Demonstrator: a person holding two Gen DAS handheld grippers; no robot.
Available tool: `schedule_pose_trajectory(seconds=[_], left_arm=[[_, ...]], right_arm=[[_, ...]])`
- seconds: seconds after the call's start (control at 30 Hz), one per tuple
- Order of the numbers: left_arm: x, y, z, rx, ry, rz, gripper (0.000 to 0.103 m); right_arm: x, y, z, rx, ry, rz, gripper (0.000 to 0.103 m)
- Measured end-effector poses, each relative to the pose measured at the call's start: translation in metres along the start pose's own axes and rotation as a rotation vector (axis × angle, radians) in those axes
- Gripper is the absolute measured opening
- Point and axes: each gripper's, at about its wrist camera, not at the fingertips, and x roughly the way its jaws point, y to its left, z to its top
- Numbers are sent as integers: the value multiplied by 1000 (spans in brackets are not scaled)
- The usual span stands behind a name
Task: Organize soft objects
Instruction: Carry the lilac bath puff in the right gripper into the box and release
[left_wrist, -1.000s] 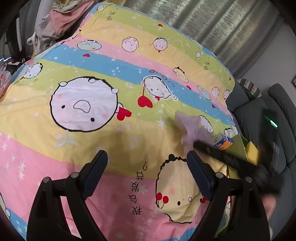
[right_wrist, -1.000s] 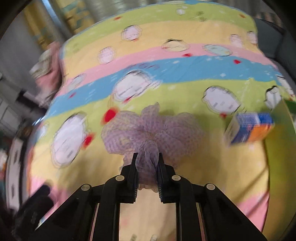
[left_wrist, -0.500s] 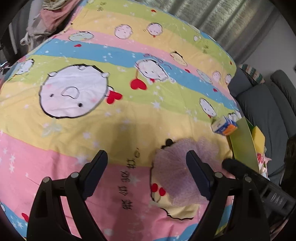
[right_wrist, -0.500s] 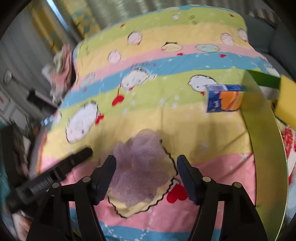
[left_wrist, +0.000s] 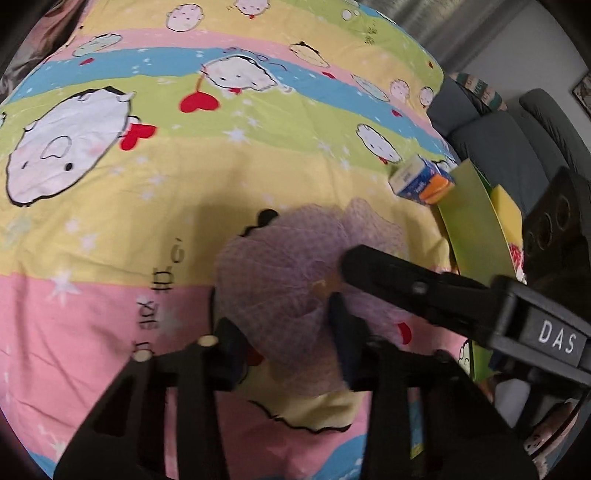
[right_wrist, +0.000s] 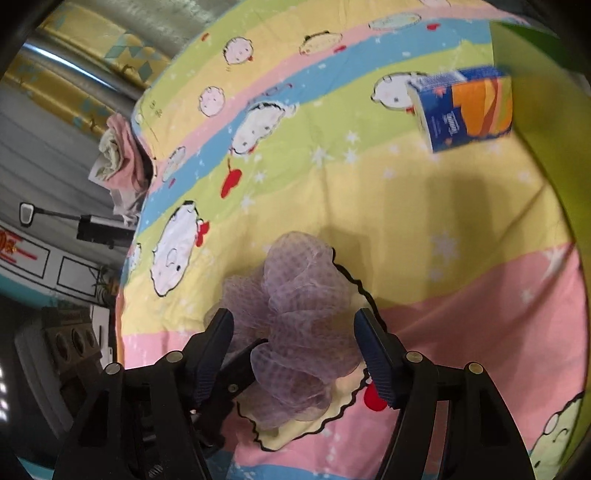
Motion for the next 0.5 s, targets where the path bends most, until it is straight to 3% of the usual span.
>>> schedule_pose_trajectory(seconds=[0.07,0.17,0.33,0.5], left_arm=[[0,-4,-2,11,-5,-20,18],[-3,-13,-2,39,-23,-34,14],[-25,-34,2,100,-92,-52,10],[-60,-76,9,179,-218,-113,10]], right_arm=[[4,-1,-1,11,2,12,52],[10,-3,-3,11,29,37,37],[-5,1,-6,-9,-6,80,37],[-59,9,-3,-50,-149,140,37]])
